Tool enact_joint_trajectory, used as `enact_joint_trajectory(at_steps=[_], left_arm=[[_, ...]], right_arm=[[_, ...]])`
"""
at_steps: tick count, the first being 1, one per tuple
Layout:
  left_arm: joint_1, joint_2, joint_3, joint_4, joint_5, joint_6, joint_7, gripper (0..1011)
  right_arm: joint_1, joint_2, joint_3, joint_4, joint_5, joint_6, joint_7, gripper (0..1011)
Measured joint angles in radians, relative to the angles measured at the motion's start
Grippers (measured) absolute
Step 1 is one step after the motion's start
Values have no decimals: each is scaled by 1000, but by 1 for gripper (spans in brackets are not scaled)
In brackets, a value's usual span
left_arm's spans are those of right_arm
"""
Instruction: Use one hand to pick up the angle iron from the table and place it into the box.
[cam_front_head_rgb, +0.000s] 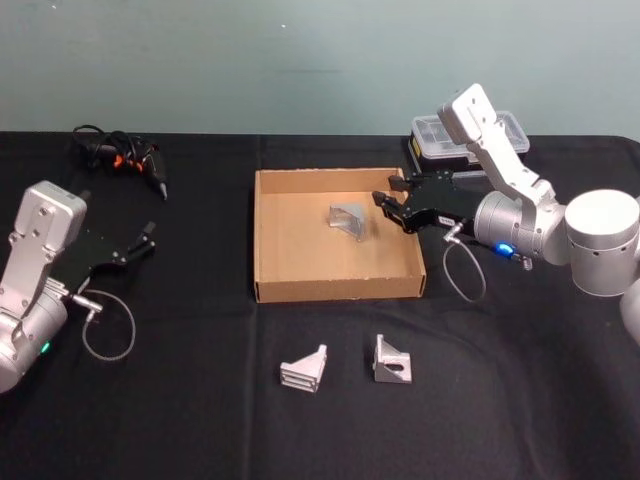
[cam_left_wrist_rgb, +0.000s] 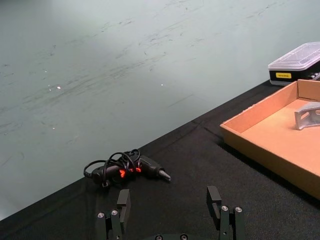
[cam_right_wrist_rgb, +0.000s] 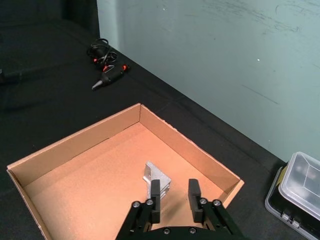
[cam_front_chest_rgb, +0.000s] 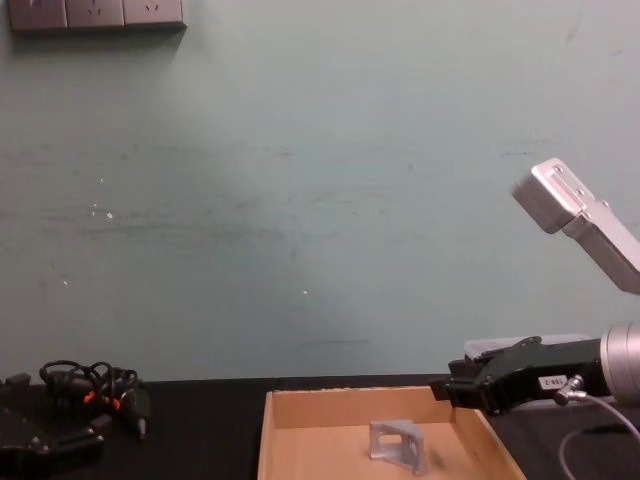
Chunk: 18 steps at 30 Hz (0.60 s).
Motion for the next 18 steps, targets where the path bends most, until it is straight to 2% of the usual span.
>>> enact_joint_trajectory(at_steps=[2,4,6,7,16,17,18], left_arm=[[0,0,0,0,0,0,0,1000],[0,0,0,0,0,0,0,1000],[0,0,0,0,0,0,0,1000],[0,0,0,0,0,0,0,1000],[0,0,0,0,0,0,0,1000],[0,0,0,0,0,0,0,1000],[0,0,0,0,0,0,0,1000]], right_arm=[[0,0,0,-1,0,0,0,390],[0,0,0,-1,1,0,0,421],[-1,1,0,-1,1,0,-1,530],[-1,1,0,-2,1,0,-1,530],[-1,1,0,-3,1,0,-1,843],[-2,1,0,-3,1,0,-1,843],[-17,11,5,-32,1,7,-2,881]])
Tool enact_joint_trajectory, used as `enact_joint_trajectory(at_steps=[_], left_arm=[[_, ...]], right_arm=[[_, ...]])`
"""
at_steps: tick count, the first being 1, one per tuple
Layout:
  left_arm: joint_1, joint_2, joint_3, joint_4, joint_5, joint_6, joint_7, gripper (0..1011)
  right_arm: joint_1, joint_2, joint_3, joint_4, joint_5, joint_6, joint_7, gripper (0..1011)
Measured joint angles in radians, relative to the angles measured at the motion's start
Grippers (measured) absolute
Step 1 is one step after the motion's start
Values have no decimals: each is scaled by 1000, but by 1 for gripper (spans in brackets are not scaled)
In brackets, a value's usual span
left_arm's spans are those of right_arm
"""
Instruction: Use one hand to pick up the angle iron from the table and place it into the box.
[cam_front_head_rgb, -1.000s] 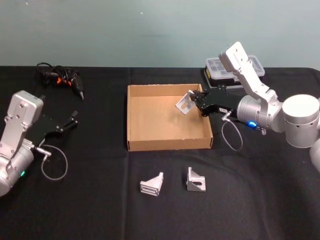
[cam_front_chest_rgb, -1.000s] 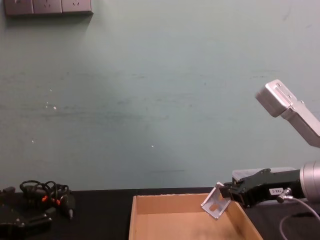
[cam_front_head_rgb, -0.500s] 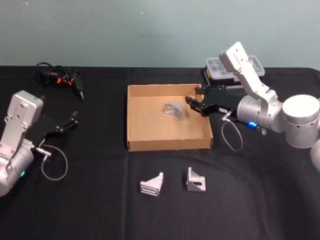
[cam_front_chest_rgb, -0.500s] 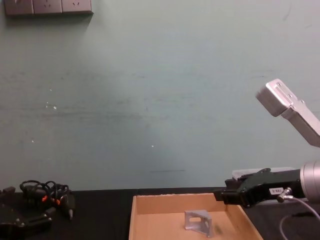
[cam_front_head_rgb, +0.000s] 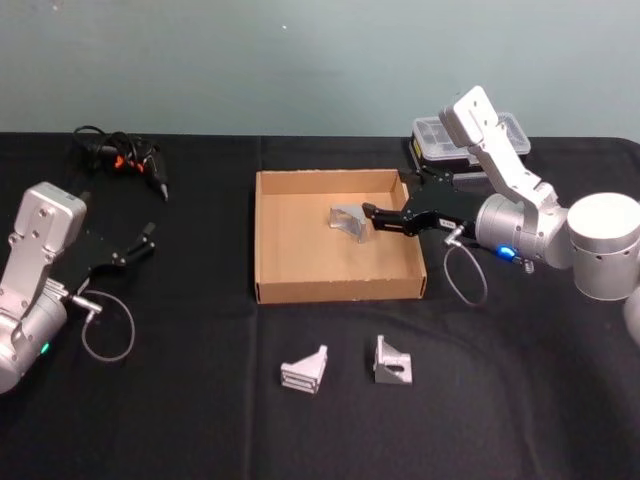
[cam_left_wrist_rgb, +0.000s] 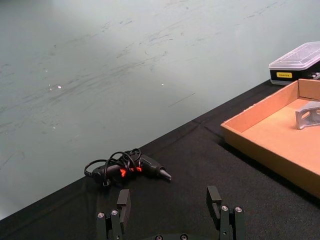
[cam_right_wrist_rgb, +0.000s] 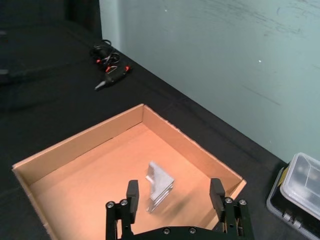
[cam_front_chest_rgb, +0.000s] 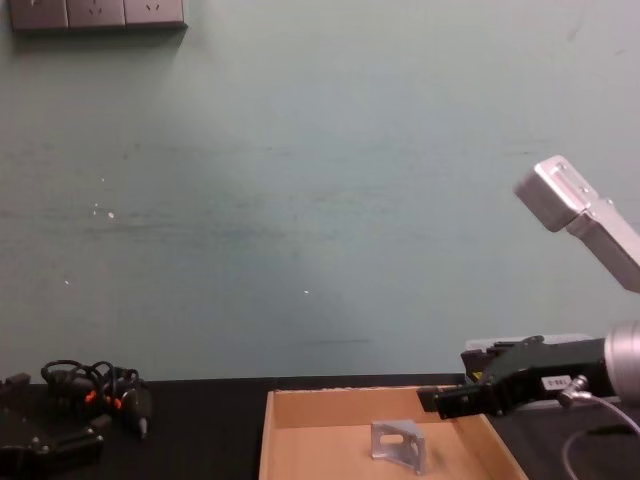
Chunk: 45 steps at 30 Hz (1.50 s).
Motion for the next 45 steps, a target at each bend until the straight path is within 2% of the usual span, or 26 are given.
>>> enact_joint_trajectory(at_steps=[2,4,6,11,12,14,15,22,25,27,32,33,39,45], left_arm=[[0,0,0,0,0,0,0,1000],[0,0,0,0,0,0,0,1000],[0,0,0,0,0,0,0,1000],[0,0,0,0,0,0,0,1000],[0,0,0,0,0,0,0,1000],[0,0,0,0,0,0,0,1000],[0,0,0,0,0,0,0,1000],[0,0,0,0,0,0,0,1000],[0,0,0,0,0,0,0,1000],[0,0,0,0,0,0,0,1000],[0,0,0,0,0,0,0,1000],[0,0,0,0,0,0,0,1000],[0,0,0,0,0,0,0,1000],[0,0,0,0,0,0,0,1000]], right_arm=[[-16,12,5,-29,-1,11,0,930],[-53,34,20,-92,0,33,0,973],[-61,39,25,-110,1,40,0,1003],[-133,75,55,-244,20,101,-8,1003],[-158,87,63,-289,28,123,-15,1003],[-180,96,71,-329,36,141,-20,1003],[-208,108,80,-375,45,162,-27,1003],[-291,147,99,-521,76,228,-46,1003],[-331,180,101,-602,94,280,-46,1003],[-342,195,100,-627,101,301,-44,1003],[-350,255,77,-681,120,355,9,1003],[-347,276,66,-691,124,366,32,1003],[-324,344,30,-703,139,387,118,1003],[-272,380,-23,-689,130,406,180,1003]])
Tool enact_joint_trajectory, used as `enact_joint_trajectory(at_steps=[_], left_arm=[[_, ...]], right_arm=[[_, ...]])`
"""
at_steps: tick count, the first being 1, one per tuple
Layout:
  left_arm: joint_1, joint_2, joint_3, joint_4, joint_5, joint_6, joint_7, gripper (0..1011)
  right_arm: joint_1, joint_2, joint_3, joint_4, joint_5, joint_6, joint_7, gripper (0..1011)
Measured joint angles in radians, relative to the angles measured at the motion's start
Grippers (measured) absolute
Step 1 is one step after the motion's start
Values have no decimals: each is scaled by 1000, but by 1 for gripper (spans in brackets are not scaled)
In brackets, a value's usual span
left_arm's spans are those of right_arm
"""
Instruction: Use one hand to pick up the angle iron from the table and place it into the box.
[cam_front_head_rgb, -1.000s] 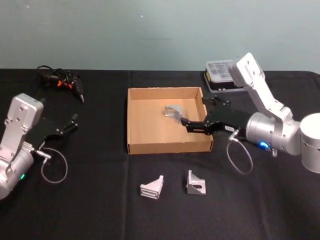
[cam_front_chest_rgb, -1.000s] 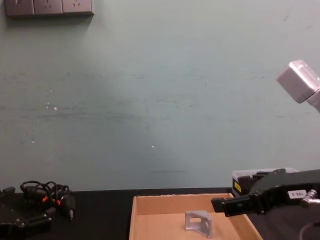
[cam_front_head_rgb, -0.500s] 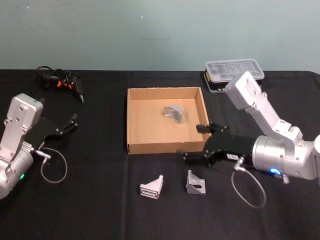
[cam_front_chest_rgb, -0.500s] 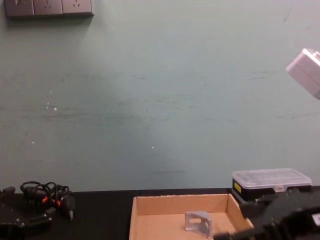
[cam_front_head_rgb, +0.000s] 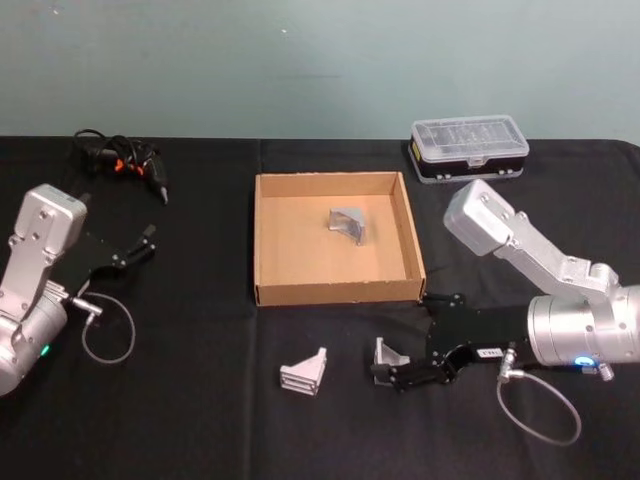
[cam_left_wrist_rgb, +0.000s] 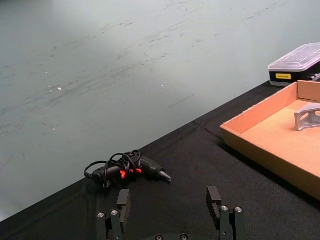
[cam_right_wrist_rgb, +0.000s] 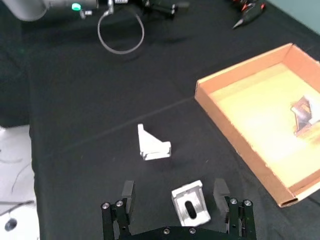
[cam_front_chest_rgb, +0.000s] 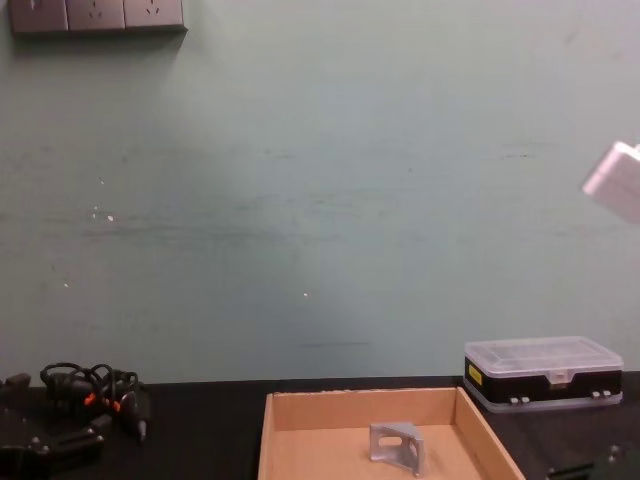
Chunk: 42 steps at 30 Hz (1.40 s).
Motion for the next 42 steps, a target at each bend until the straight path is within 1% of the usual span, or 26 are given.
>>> enact_joint_trajectory(at_steps=[3,5,6,8,12,19,24,29,42], left_arm=[[0,0,0,0,0,0,0,1000],[0,0,0,0,0,0,0,1000],[0,0,0,0,0,0,0,1000],[0,0,0,0,0,0,0,1000],[0,0,0,0,0,0,0,1000],[0,0,0,0,0,0,0,1000],[0,0,0,0,0,0,0,1000],[0,0,0,0,0,0,0,1000],[0,0,0,0,0,0,0,1000]], right_arm=[[21,7,-23,10,-13,4,15,1003],[49,11,-53,27,-32,6,31,1003],[49,11,-53,27,-32,6,31,1003],[68,11,-74,43,-44,6,38,1003],[102,3,-111,79,-67,1,49,1003],[140,-21,-151,131,-93,-22,64,1003],[154,-35,-167,155,-103,-36,68,1003],[160,-50,-174,179,-108,-54,68,1003],[147,-73,-167,209,-107,-93,47,1003]])
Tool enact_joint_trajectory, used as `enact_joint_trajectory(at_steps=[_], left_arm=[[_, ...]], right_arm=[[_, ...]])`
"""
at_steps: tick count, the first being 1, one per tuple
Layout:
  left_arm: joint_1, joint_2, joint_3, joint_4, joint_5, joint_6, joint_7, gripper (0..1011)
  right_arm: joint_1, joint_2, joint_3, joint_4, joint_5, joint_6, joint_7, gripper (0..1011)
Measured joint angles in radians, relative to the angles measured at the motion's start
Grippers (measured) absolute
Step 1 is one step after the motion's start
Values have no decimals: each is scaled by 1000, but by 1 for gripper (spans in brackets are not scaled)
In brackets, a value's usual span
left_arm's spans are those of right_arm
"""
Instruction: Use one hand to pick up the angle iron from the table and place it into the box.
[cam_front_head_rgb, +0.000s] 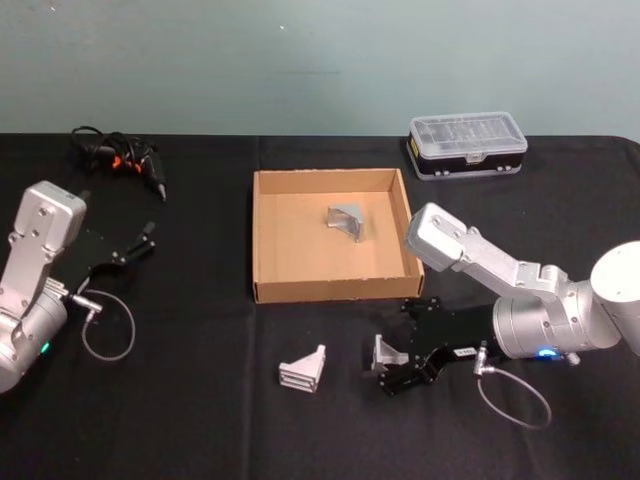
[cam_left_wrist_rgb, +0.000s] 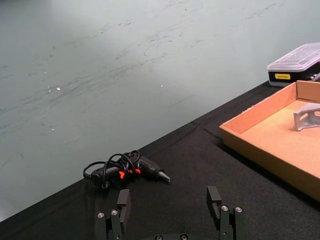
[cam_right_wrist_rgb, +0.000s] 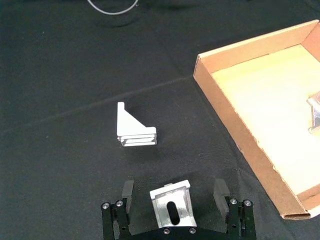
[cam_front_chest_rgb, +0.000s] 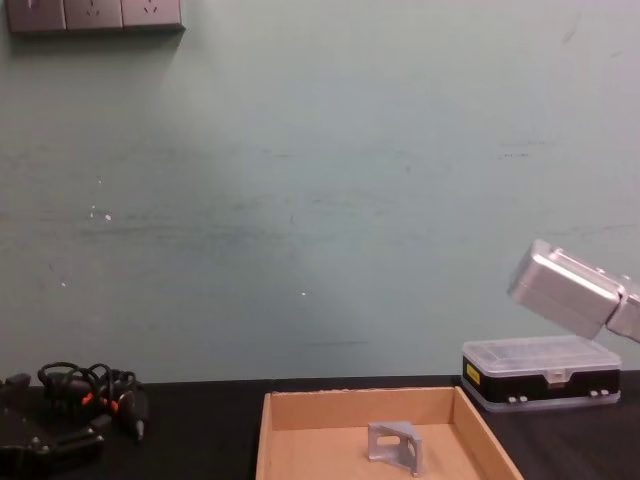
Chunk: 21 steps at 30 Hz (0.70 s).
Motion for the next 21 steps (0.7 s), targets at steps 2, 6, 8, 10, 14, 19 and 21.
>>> enact_joint_trajectory(at_steps=[2,6,8,10,14,19,21], left_arm=[[0,0,0,0,0,0,0,1000],[0,0,0,0,0,0,0,1000],[0,0,0,0,0,0,0,1000],[0,0,0,0,0,0,0,1000],[0,0,0,0,0,0,0,1000],[0,0,0,0,0,0,0,1000],[0,0,0,0,0,0,0,1000]], right_arm=[[-1,-3,0,6,0,-4,0,1003],[-5,-10,1,15,1,-14,0,1003],[-6,-12,1,16,1,-18,-1,1003],[-7,-15,1,17,1,-21,-1,1003],[-8,-20,1,21,3,-25,0,1003],[-9,-22,1,25,5,-27,0,1003],[-9,-22,1,24,5,-27,0,1003]])
